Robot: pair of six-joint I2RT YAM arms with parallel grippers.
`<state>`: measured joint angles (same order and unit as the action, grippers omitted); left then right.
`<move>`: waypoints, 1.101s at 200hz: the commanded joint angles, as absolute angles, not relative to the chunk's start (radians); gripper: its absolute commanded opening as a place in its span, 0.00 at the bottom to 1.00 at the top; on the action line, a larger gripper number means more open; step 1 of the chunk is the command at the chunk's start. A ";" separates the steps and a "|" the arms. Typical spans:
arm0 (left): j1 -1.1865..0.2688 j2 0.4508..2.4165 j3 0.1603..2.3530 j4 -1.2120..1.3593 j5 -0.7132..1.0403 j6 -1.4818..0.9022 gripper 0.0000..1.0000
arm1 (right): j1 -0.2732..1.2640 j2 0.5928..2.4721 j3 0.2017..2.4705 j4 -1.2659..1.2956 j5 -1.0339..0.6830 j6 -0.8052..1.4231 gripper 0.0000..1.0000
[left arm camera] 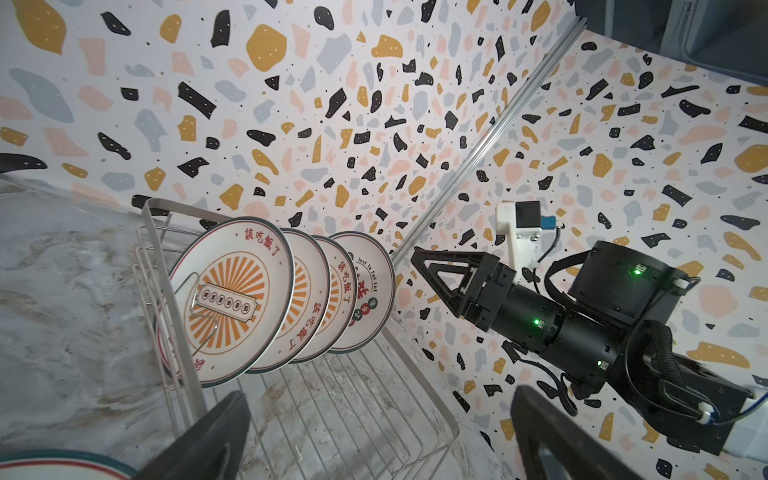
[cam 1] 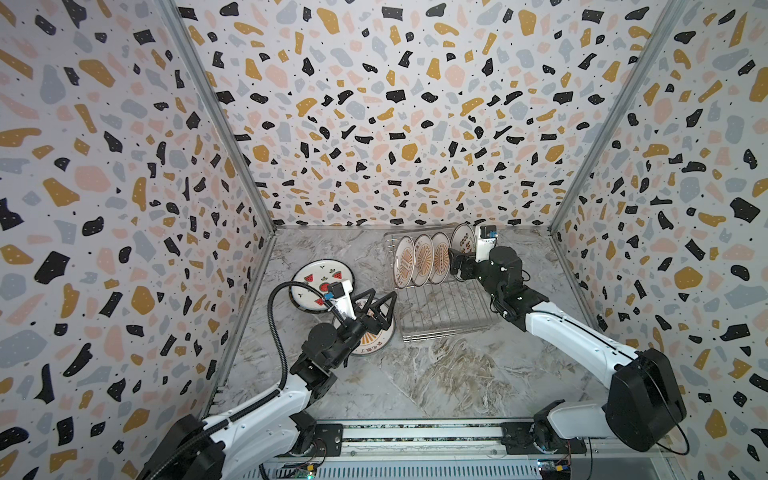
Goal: Unload the plates from the dish rack
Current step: 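Open the left gripper off the sunburst plate while right grips the red-text rack plate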
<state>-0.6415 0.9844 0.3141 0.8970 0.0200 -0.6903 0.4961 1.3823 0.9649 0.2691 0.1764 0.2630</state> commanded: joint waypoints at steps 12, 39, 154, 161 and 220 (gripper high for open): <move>-0.674 1.123 0.403 1.013 0.049 -0.660 1.00 | 0.459 1.423 1.043 0.196 0.230 0.270 0.97; -0.691 1.229 0.463 1.018 0.050 -0.665 1.00 | 0.421 1.479 1.096 0.168 0.227 0.277 0.84; -0.701 1.333 0.546 0.966 0.011 -0.638 1.00 | 0.423 1.670 1.242 0.083 0.394 0.250 0.47; -0.701 1.337 0.546 0.968 0.016 -0.642 1.00 | 0.428 1.677 1.246 0.080 0.412 0.246 0.47; -0.701 1.310 0.527 0.936 -0.026 -0.650 1.00 | 0.466 1.722 1.281 0.065 0.543 0.210 0.30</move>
